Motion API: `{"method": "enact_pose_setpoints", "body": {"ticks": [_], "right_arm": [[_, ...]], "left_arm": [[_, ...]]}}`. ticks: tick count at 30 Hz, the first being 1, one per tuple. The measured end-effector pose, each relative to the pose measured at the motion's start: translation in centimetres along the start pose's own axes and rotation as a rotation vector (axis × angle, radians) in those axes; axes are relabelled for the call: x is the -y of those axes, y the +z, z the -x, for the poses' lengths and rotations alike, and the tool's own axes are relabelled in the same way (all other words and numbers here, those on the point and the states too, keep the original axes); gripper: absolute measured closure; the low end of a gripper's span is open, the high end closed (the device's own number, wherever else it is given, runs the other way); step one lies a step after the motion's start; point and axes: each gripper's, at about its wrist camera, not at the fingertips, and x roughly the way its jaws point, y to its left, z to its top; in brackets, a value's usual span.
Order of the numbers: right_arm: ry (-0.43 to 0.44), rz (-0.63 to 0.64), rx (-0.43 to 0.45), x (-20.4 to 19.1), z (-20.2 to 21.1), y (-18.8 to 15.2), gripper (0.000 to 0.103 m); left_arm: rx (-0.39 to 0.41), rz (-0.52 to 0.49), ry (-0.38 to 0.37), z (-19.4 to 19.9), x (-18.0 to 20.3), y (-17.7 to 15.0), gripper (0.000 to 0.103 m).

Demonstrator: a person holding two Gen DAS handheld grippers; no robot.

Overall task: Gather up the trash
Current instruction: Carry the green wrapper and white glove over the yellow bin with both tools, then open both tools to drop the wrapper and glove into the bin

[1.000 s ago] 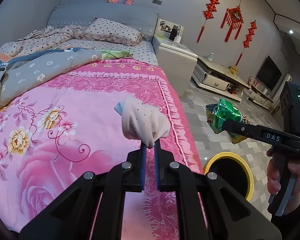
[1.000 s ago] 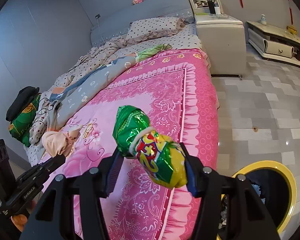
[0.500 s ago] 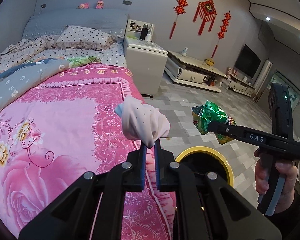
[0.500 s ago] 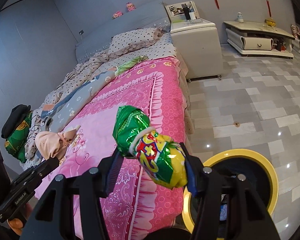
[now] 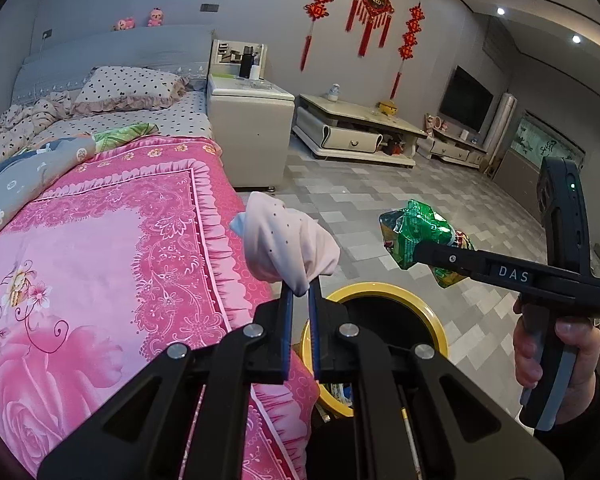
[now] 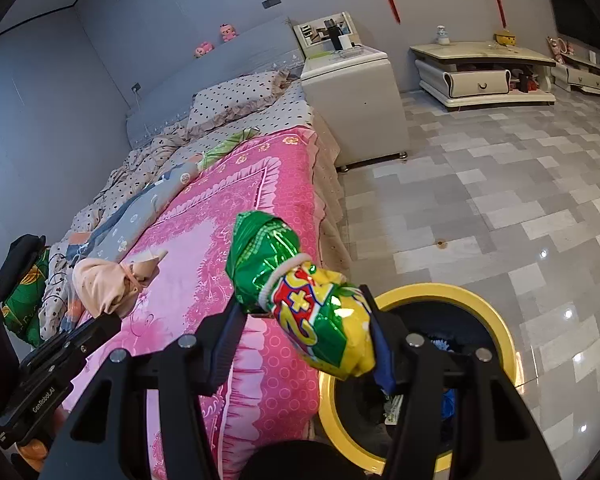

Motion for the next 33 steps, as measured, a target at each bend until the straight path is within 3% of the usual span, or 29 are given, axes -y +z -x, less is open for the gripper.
{"method": "enact_pose_setpoints", "body": {"ticks": [20, 27, 33], "right_arm": [[-0.07, -0.104, -0.038, 6.4, 0.1, -2.6, 0.051], [-0.088, -0.146, -0.064, 8.1, -1.0, -3.6, 0.051], [-0.122, -0.165, -0.1, 9.2, -2.0, -4.5, 0.049]], "left_arm": [[-0.053, -0.1, -0.05, -5.9, 4.6, -1.1, 0.097], [-0.153, -0.023, -0.095, -9.7, 3.4, -2.1, 0.097], [-0.185, 0.022, -0.104, -11.0, 1.6, -2.9, 0.096]]}}
